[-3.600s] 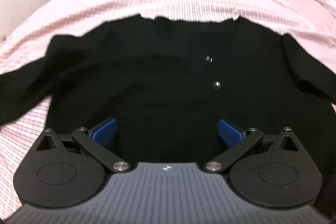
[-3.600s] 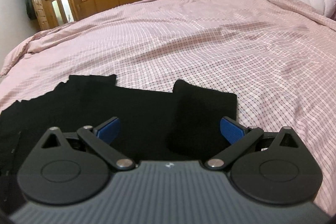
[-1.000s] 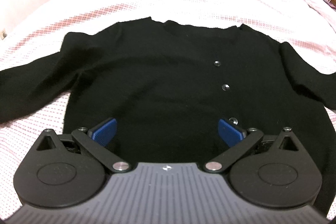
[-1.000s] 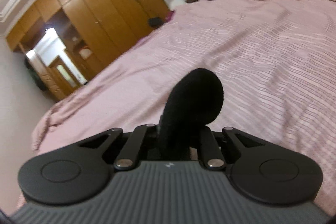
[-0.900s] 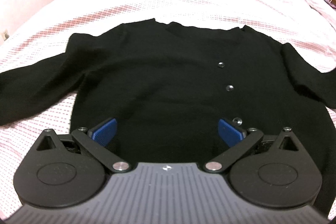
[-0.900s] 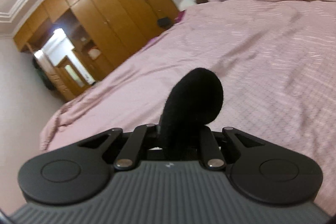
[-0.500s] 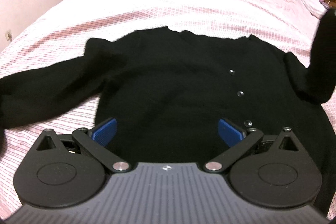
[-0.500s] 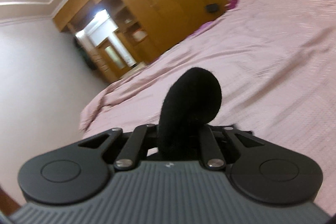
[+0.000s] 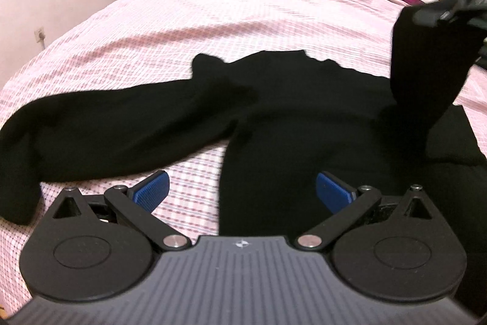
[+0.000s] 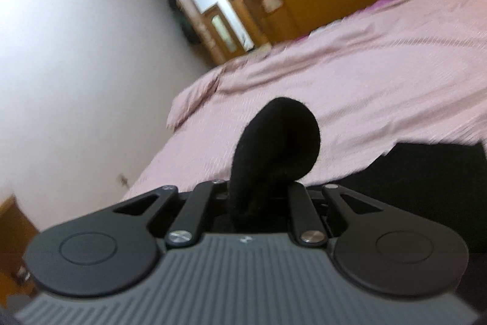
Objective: Fold small clothes
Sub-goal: 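Lift the held sleeve with the right gripper and fold it across the cardigan body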
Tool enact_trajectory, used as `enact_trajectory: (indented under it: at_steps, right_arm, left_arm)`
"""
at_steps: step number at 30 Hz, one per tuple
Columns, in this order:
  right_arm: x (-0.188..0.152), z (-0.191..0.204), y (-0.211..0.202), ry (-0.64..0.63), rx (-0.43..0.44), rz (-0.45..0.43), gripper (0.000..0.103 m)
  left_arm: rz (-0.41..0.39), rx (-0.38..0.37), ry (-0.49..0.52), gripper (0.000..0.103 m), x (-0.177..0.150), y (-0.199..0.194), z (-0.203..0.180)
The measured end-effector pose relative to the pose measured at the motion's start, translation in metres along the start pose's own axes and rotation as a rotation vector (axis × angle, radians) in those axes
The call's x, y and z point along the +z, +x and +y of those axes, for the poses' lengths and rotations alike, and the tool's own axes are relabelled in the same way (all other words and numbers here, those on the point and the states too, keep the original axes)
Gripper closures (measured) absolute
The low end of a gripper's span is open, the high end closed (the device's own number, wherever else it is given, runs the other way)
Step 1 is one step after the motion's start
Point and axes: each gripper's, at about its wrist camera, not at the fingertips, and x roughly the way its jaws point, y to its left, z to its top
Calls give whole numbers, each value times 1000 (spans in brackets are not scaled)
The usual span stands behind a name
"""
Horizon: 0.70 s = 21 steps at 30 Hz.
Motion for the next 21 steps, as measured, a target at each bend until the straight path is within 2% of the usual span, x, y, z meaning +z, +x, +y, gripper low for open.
enact_trajectory:
  at_steps: [8, 11, 13, 16, 18, 21]
  right_arm:
    - [-56, 19, 61, -45, 50, 181, 87]
    - [-68, 21, 73, -44, 33, 237, 84]
    - [-74, 22, 73, -43, 17, 249, 62]
    - [-73, 21, 63, -38, 58, 225, 40]
    - [-69, 23, 54, -69, 87, 202, 37]
    - [-63, 21, 35, -115, 111, 192, 37]
  left_arm:
    - [21, 18, -40, 0, -3, 15, 22]
    - [24, 21, -55, 0, -3, 18, 28]
    - [21, 23, -60, 0, -2, 19, 30]
    - [11, 23, -66, 0, 0, 18, 31]
    - [6, 16, -72, 0, 2, 17, 30]
    - [-5, -7, -81, 0, 6, 15, 28]
